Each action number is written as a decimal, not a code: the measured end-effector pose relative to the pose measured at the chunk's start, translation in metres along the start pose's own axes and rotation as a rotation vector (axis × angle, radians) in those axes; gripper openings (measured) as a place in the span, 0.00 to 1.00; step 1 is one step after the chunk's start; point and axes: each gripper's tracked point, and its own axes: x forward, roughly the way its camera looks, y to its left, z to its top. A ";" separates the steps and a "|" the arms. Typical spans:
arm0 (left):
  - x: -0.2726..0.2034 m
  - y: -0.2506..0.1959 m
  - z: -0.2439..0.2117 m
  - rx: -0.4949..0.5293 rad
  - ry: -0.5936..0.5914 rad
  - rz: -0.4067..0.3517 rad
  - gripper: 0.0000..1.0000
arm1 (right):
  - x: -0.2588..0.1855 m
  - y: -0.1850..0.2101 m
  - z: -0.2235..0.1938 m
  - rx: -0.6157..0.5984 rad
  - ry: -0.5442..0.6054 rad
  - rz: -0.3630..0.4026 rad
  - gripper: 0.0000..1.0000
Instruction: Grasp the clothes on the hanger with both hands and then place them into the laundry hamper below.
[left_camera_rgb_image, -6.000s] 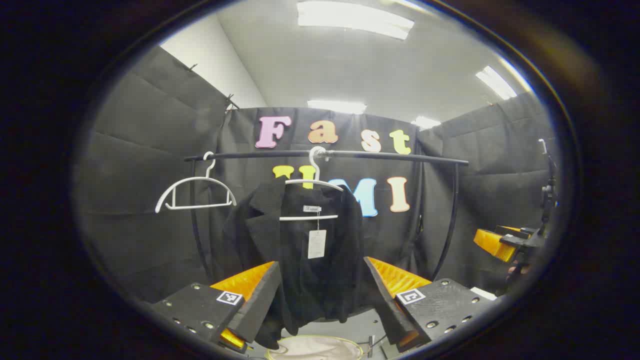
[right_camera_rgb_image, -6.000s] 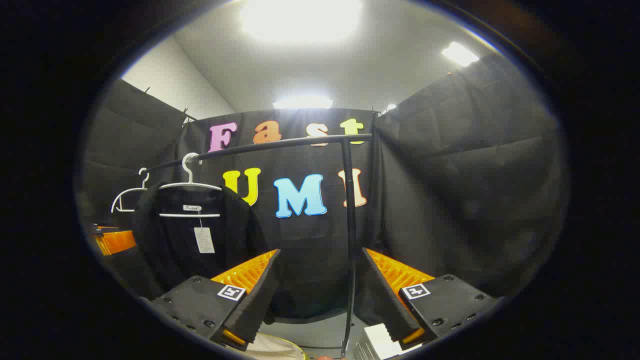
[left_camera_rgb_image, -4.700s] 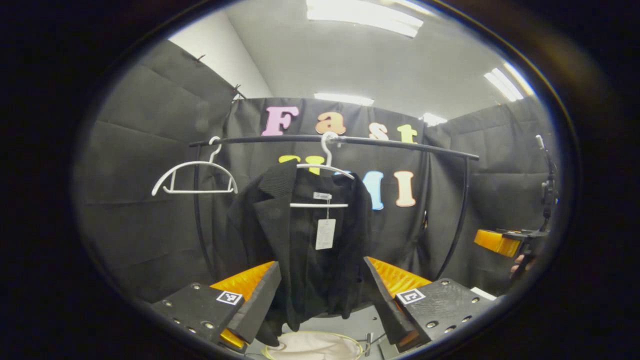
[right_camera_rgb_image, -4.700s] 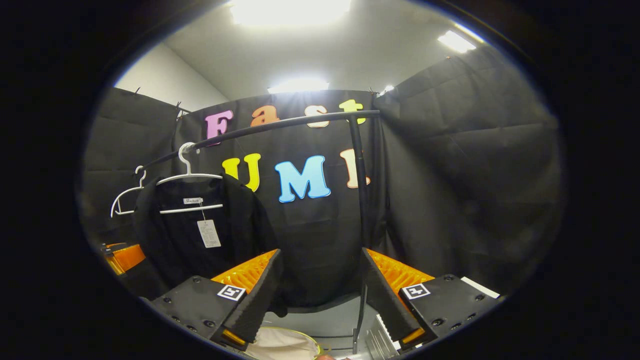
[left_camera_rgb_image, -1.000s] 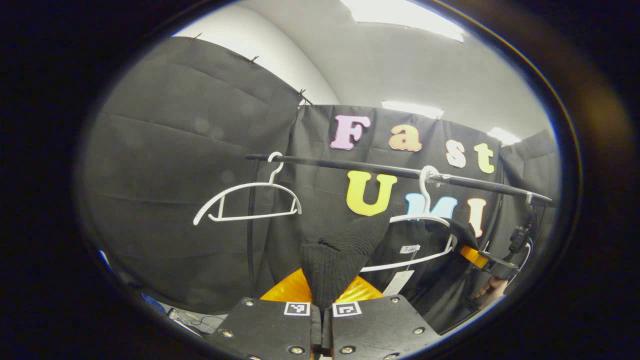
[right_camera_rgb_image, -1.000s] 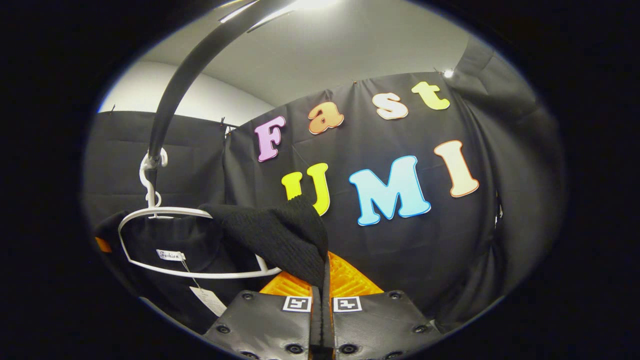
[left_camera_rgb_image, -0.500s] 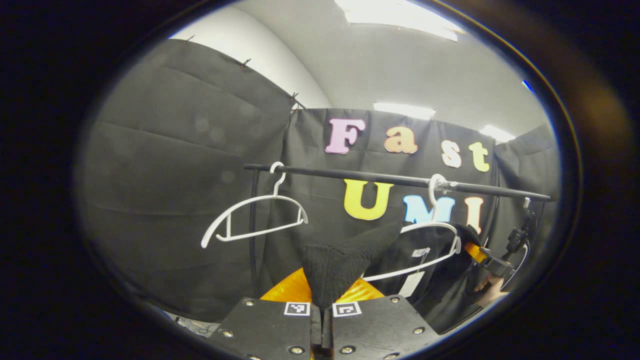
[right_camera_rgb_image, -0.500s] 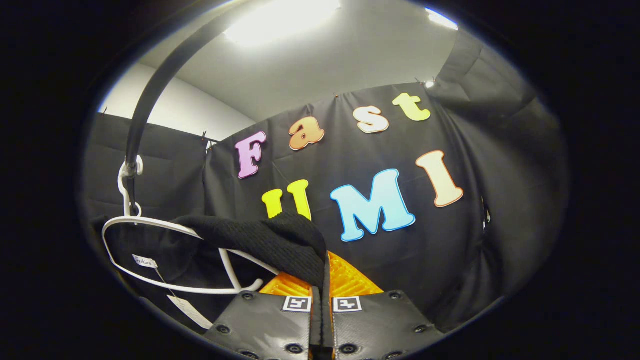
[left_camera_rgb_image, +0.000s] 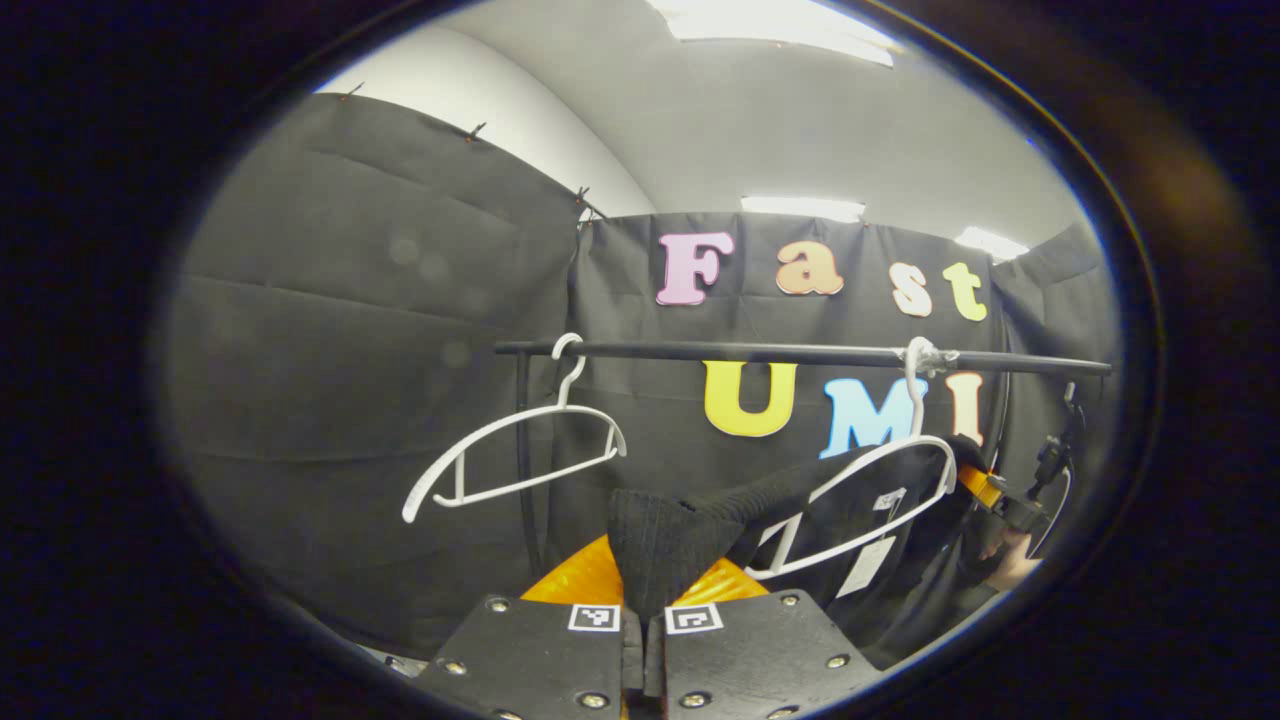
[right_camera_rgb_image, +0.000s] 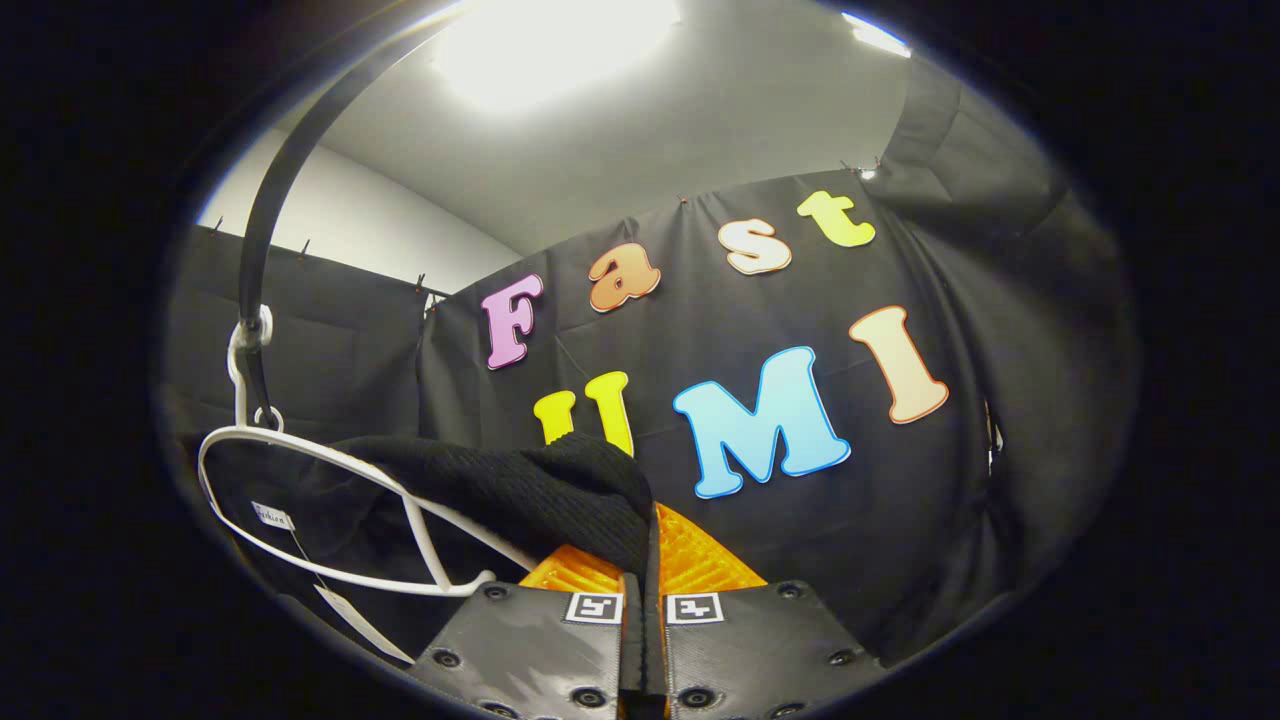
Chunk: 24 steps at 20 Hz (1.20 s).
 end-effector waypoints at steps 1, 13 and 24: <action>-0.001 0.003 0.000 0.004 -0.005 -0.006 0.01 | 0.001 -0.001 -0.004 0.008 0.000 0.002 0.02; 0.017 0.002 -0.037 0.097 0.020 -0.035 0.04 | 0.008 -0.018 -0.070 0.066 0.129 -0.010 0.02; -0.029 0.000 -0.138 0.039 0.200 0.056 0.01 | -0.042 -0.033 -0.144 0.149 0.333 -0.053 0.02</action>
